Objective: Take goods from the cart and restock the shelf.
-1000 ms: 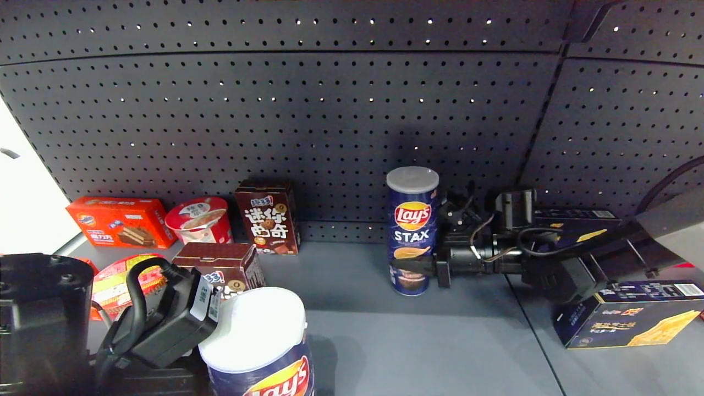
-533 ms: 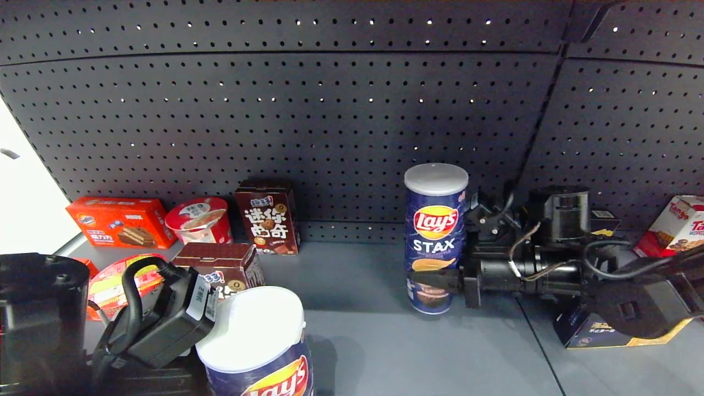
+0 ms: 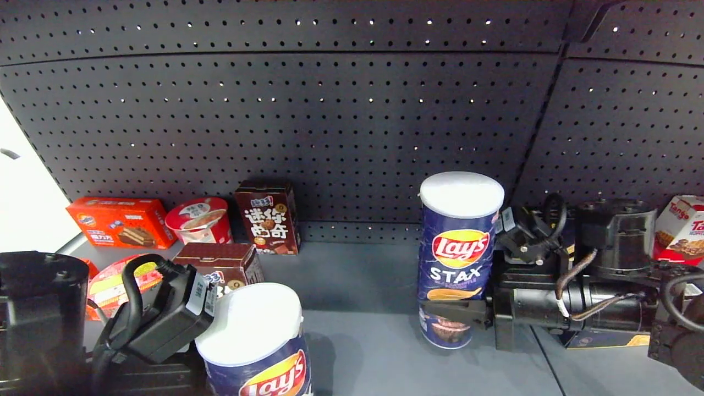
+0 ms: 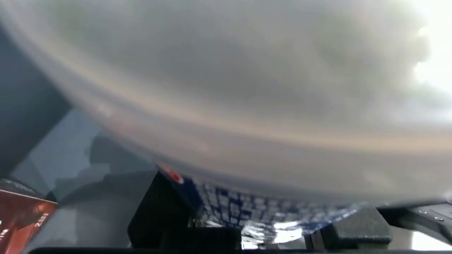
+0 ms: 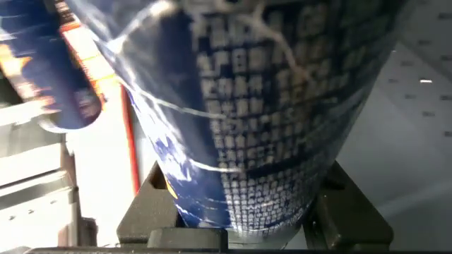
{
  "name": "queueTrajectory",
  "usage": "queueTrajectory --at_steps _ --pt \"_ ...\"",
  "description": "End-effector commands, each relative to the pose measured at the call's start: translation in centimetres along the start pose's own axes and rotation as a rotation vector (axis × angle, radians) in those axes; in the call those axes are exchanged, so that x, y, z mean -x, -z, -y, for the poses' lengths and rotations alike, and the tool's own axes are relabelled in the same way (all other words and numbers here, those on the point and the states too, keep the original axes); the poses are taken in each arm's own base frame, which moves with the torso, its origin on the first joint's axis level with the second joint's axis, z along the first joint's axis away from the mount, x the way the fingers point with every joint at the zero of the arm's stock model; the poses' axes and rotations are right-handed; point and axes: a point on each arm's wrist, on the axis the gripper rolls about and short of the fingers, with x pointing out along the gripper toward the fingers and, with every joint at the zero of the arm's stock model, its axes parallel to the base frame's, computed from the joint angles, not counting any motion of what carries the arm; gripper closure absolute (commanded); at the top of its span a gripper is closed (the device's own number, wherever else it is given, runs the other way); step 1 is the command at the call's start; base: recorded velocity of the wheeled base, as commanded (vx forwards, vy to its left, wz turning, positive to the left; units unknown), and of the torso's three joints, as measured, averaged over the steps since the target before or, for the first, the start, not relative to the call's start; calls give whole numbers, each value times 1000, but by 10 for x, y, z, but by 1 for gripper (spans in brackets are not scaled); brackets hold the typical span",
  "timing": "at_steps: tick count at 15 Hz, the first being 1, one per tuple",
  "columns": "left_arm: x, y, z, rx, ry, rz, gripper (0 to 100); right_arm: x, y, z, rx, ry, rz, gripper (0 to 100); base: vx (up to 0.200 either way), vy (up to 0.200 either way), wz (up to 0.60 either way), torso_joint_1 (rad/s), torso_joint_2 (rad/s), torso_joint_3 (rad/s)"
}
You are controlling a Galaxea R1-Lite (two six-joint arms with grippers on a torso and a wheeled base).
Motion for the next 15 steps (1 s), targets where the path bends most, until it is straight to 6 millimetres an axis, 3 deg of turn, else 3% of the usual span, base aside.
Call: queueTrajectory --at_steps 1,6,15 --pt "-1 0 -1 1 1 -3 100 6 5 -13 8 -19 12 100 0 0 0 0 0 0" --pt "-2 -2 -2 2 -1 0 100 18 29 -31 -44 -31 27 100 0 0 0 0 0 0" --pt "-10 -18 -9 -11 -5 19 100 -2 51 -17 -66 -21 7 100 0 0 0 0 0 0"
